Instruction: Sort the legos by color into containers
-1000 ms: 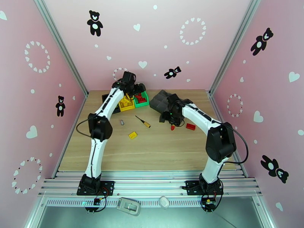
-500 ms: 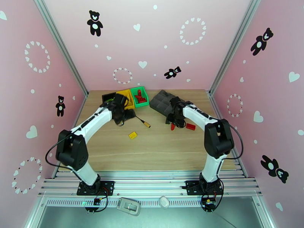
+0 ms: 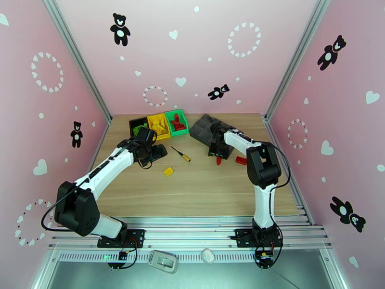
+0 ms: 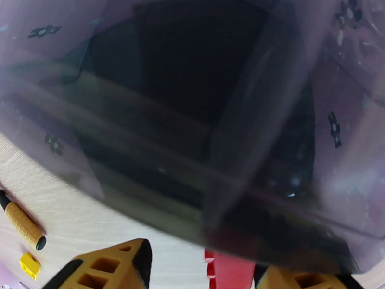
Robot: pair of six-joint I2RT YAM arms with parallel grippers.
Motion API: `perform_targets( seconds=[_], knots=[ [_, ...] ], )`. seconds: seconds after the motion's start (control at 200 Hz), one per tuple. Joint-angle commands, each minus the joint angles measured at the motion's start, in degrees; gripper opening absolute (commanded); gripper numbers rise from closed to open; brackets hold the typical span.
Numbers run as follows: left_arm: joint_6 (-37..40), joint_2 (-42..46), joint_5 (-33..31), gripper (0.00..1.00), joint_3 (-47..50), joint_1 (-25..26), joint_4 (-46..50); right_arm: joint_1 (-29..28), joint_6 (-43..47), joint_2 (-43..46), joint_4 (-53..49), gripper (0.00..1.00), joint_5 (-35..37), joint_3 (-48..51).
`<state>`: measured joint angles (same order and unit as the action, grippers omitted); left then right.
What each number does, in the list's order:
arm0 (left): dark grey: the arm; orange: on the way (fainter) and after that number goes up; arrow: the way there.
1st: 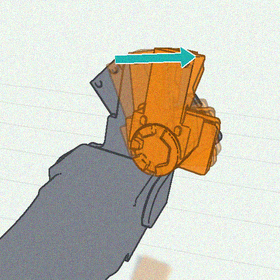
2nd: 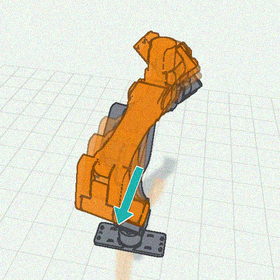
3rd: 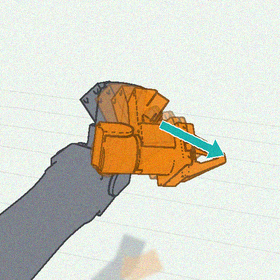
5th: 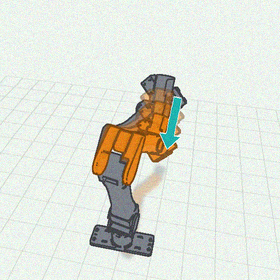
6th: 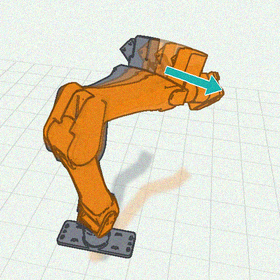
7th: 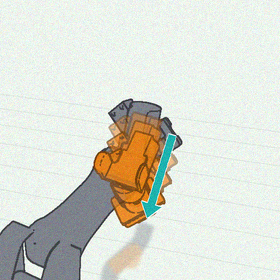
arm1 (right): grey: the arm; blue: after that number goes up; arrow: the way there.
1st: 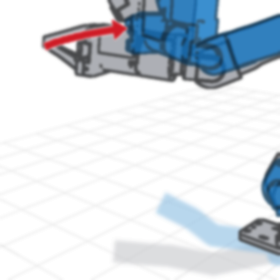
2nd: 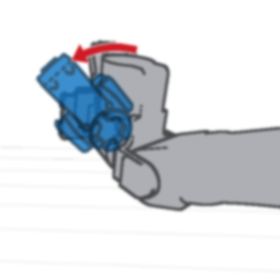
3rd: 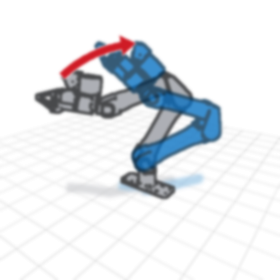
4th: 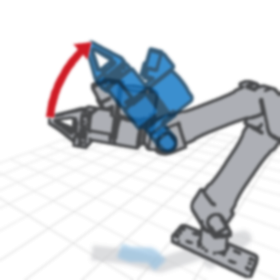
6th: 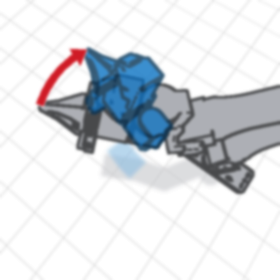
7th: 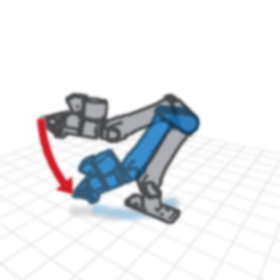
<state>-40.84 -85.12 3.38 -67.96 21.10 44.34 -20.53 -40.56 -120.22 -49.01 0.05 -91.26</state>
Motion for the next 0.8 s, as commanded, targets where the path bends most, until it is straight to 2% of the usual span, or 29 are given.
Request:
perform_targets(
  seconds=[0.0, 0.165, 0.345, 0.45, 0.606, 0.796],
  knots=[
    [-0.7, -0.6, -0.8, 0.83, -0.2, 0.0, -0.4, 0.5, -0.2, -1.2, -0.8, 0.56, 1.8, -0.7],
    [-1.1, -2.6, 0.4, 0.83, -0.7, -0.1, -1.2, 0.4, -0.8, -0.5, 0.1, 0.51, 1.9, 1.6],
    [-2.2, -4.7, 3.4, 0.83, -1.9, -1.5, -3.3, -0.2, -1.1, 1.2, 1.4, 0.33, 0.5, 2.7],
    [-3.6, -6.8, 7.6, 0.85, -3.0, -3.6, -5.5, -1.3, -1.9, 2.8, 2.4, 0.28, -1.3, 2.4],
    [-4.1, -12.7, 13.9, 0.85, -8.9, -5.7, -7.5, -3.5, -4.1, 3.7, 5.9, 0.24, -7.4, 0.2],
    [-7.3, -20.8, 21.4, 0.84, -17.0, -7.4, -11.6, -5.3, -7.8, -1.6, 11.2, 0.21, -17.7, -7.7]
  ],
)
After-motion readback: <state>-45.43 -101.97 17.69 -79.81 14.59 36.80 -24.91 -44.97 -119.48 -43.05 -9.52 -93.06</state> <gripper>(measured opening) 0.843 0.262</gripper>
